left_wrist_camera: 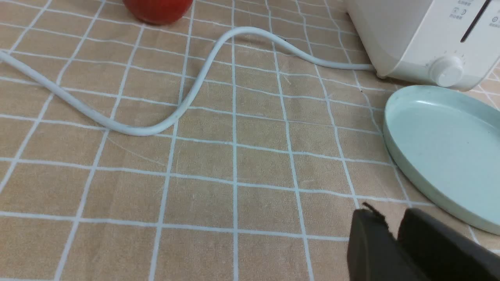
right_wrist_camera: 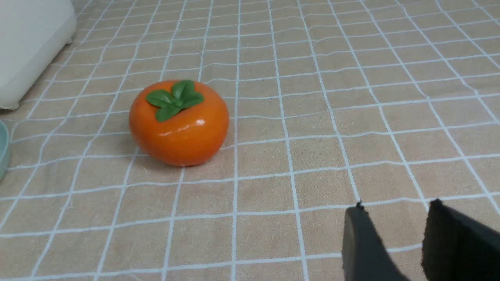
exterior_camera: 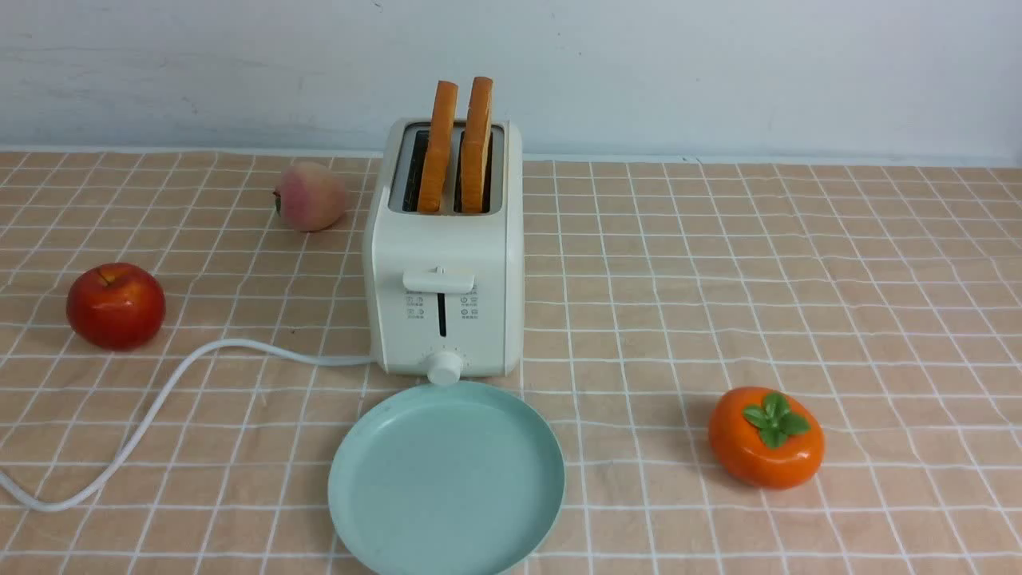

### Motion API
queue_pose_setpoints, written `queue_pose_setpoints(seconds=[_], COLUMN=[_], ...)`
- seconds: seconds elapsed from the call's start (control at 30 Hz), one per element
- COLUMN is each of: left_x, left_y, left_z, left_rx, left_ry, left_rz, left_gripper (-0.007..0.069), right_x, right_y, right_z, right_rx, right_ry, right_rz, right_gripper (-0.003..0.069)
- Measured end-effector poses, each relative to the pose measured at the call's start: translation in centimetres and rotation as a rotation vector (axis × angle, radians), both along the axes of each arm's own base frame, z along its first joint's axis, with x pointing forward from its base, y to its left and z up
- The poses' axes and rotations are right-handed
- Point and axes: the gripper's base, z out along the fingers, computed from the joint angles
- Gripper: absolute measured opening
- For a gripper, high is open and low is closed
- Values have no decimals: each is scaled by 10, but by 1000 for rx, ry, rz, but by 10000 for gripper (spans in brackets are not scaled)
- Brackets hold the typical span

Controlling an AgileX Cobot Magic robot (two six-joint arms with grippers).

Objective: Take toasted bread from bread machine on light coffee tablecloth place on plate.
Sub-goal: 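Reach for a toast slice standing in the toaster with the left gripper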

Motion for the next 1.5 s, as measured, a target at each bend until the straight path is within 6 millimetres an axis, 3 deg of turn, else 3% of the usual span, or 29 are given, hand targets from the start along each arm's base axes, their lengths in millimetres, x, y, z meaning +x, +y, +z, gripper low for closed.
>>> queue_pose_setpoints(seconds=[0.37,0.6,1.17,1.23,1.37,1.5], left_x=[0,3,4,4,2,3], left_y=[0,3,2,3,6,7], left_z=[0,8,40,44,51,50], left_rx=[3,162,-105,-136,-304,-454], left_ry=[0,-116,-436,-478,-538,-509], left_rz=[0,-6,33,43,78,91], left_gripper=[106,110,123,123,120,62], right_x=[0,0,0,2,4,4], right_y=[0,0,0,1,4,2], right_z=[0,0,1,3,16,25], right_rx=[0,0,0,87,469,731], right_ry=[0,0,-16,-53,-180,-258], right_rz=[0,0,-3,-11,-50,-82], right_gripper=[240,240,240,240,240,240])
